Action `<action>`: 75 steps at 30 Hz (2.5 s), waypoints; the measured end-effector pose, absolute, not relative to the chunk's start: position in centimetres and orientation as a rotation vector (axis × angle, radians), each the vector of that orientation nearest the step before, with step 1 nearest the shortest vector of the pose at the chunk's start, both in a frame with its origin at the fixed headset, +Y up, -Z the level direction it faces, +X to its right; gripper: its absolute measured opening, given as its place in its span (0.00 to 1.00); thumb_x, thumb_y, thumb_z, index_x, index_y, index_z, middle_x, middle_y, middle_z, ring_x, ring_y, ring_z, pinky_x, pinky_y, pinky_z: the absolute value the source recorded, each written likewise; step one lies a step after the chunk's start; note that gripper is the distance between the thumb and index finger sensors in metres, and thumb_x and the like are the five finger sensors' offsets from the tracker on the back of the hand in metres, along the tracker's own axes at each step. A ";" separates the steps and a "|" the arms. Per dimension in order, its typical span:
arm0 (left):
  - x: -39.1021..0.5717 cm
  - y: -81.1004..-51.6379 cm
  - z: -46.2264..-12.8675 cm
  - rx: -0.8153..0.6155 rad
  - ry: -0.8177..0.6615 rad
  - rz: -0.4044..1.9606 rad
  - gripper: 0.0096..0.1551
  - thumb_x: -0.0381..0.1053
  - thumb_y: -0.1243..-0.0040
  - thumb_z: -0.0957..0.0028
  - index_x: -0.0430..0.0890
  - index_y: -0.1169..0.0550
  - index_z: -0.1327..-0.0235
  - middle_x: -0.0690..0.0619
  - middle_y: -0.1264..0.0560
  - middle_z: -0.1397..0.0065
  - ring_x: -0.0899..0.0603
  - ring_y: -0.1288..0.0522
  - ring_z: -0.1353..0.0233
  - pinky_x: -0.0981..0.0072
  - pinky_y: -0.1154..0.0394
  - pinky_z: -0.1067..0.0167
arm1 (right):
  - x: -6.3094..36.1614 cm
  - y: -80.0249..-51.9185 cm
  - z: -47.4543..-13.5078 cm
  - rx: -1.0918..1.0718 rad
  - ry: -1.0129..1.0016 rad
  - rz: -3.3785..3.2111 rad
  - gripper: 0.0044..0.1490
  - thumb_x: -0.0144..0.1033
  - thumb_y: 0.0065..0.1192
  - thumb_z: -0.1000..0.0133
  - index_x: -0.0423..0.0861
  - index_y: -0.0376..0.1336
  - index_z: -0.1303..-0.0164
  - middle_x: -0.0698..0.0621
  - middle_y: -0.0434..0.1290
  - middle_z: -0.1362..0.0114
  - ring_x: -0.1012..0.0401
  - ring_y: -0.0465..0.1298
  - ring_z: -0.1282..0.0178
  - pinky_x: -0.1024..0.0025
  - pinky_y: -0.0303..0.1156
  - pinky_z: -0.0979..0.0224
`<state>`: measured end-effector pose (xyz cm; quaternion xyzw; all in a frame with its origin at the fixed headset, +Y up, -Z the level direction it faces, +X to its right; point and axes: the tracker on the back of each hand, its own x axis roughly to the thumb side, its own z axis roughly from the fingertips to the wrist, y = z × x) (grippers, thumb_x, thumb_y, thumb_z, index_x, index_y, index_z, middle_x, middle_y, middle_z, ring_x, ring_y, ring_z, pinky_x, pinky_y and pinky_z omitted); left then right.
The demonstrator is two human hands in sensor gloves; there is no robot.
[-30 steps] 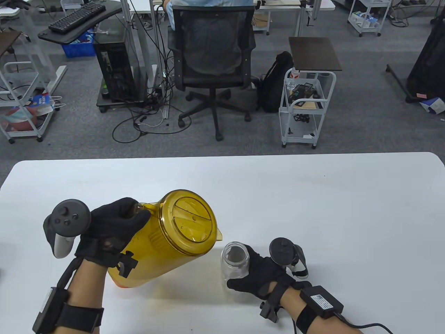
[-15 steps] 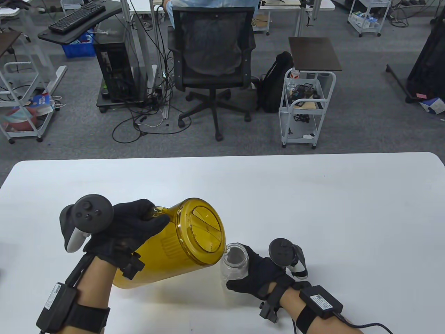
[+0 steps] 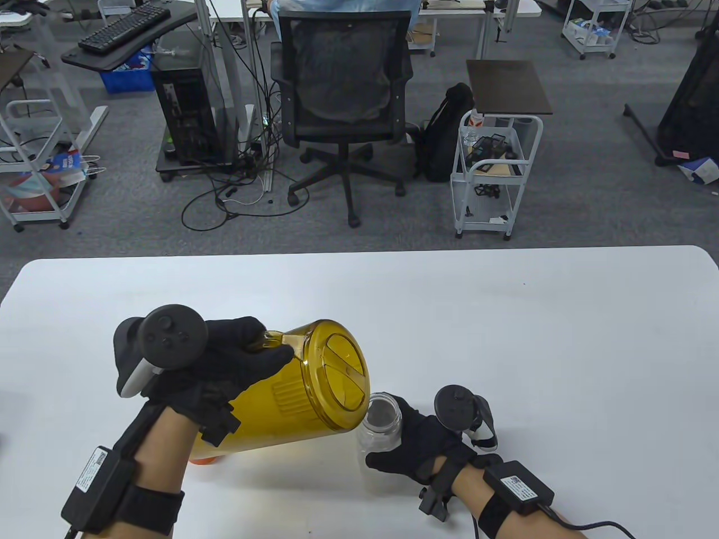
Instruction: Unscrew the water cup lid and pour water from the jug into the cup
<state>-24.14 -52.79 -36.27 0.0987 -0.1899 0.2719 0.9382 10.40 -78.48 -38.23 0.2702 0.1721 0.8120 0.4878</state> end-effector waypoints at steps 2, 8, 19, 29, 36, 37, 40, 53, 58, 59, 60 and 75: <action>-23.8 -52.4 -36.2 0.207 -0.392 0.534 0.47 0.95 0.42 0.74 0.57 0.09 0.73 0.60 0.13 0.77 0.48 0.15 0.74 0.52 0.16 0.61 | 10.4 -78.5 -38.2 0.656 0.416 1.976 0.70 0.65 0.88 0.62 0.59 0.43 0.23 0.52 0.55 0.17 0.48 0.66 0.16 0.44 0.66 0.15; -22.9 -51.6 -36.1 0.209 -0.399 0.485 0.47 0.95 0.43 0.74 0.57 0.09 0.73 0.60 0.13 0.77 0.48 0.15 0.75 0.52 0.16 0.61 | 10.4 -78.5 -38.2 0.652 0.404 1.987 0.71 0.65 0.88 0.63 0.59 0.44 0.23 0.52 0.55 0.17 0.48 0.66 0.16 0.44 0.67 0.15; -21.2 -50.2 -35.9 0.199 -0.413 0.396 0.47 0.94 0.43 0.75 0.56 0.09 0.74 0.59 0.13 0.77 0.47 0.15 0.75 0.52 0.16 0.61 | 10.3 -78.6 -38.2 0.651 0.400 1.995 0.71 0.66 0.88 0.63 0.59 0.44 0.23 0.52 0.55 0.17 0.49 0.66 0.16 0.45 0.67 0.15; -19.4 -49.1 -35.8 0.202 -0.429 0.317 0.47 0.94 0.44 0.75 0.56 0.09 0.74 0.59 0.13 0.77 0.47 0.15 0.75 0.51 0.16 0.62 | 10.3 -78.6 -38.2 0.653 0.399 1.995 0.71 0.66 0.88 0.63 0.59 0.44 0.23 0.52 0.55 0.17 0.48 0.66 0.16 0.45 0.67 0.15; -18.9 -49.0 -35.8 0.201 -0.435 0.299 0.47 0.94 0.44 0.75 0.56 0.09 0.74 0.59 0.13 0.77 0.47 0.15 0.75 0.51 0.16 0.62 | 10.3 -78.5 -38.2 0.656 0.397 1.997 0.71 0.66 0.88 0.63 0.59 0.44 0.23 0.52 0.55 0.17 0.48 0.66 0.16 0.45 0.67 0.15; -18.9 -49.0 -35.7 0.204 -0.441 0.296 0.47 0.94 0.44 0.75 0.56 0.09 0.74 0.59 0.13 0.77 0.47 0.15 0.75 0.51 0.16 0.62 | 10.3 -78.6 -38.2 0.657 0.398 1.997 0.71 0.66 0.88 0.63 0.59 0.44 0.23 0.52 0.55 0.17 0.48 0.67 0.17 0.45 0.67 0.15; -18.7 -48.8 -35.6 0.210 -0.436 0.281 0.47 0.94 0.44 0.75 0.56 0.09 0.74 0.59 0.13 0.77 0.47 0.15 0.75 0.51 0.16 0.61 | 10.3 -78.6 -38.2 0.658 0.398 1.997 0.71 0.66 0.88 0.63 0.59 0.44 0.23 0.52 0.55 0.17 0.48 0.67 0.17 0.45 0.67 0.15; -18.5 -48.7 -35.5 0.213 -0.442 0.265 0.48 0.94 0.44 0.75 0.55 0.09 0.74 0.59 0.13 0.77 0.47 0.15 0.75 0.51 0.16 0.62 | 10.3 -78.5 -38.2 0.659 0.398 1.999 0.71 0.66 0.88 0.63 0.59 0.44 0.23 0.52 0.55 0.17 0.48 0.67 0.17 0.45 0.67 0.15; -18.4 -48.6 -35.4 0.218 -0.444 0.253 0.48 0.94 0.44 0.75 0.55 0.09 0.75 0.59 0.13 0.78 0.47 0.15 0.76 0.51 0.16 0.62 | 10.3 -78.5 -38.2 0.659 0.398 2.000 0.71 0.66 0.88 0.63 0.59 0.43 0.23 0.52 0.55 0.17 0.48 0.67 0.17 0.45 0.67 0.15; -18.3 -48.6 -35.4 0.217 -0.444 0.251 0.47 0.94 0.44 0.75 0.55 0.09 0.74 0.59 0.13 0.78 0.47 0.15 0.75 0.51 0.16 0.62 | 10.3 -78.5 -38.2 0.659 0.398 1.999 0.71 0.66 0.88 0.63 0.59 0.43 0.23 0.52 0.55 0.17 0.48 0.67 0.17 0.45 0.67 0.15; -18.4 -48.6 -35.4 0.217 -0.444 0.250 0.47 0.94 0.44 0.75 0.55 0.09 0.74 0.59 0.13 0.78 0.47 0.15 0.75 0.51 0.16 0.62 | 10.3 -78.5 -38.2 0.659 0.398 1.999 0.71 0.66 0.88 0.63 0.59 0.43 0.23 0.52 0.55 0.17 0.48 0.67 0.17 0.45 0.67 0.15; -18.2 -48.5 -35.4 0.215 -0.448 0.236 0.47 0.93 0.45 0.75 0.55 0.09 0.75 0.58 0.13 0.78 0.47 0.15 0.76 0.51 0.16 0.62 | 10.2 -78.5 -38.2 0.662 0.398 2.000 0.71 0.66 0.88 0.63 0.59 0.43 0.23 0.52 0.55 0.17 0.48 0.67 0.17 0.45 0.67 0.15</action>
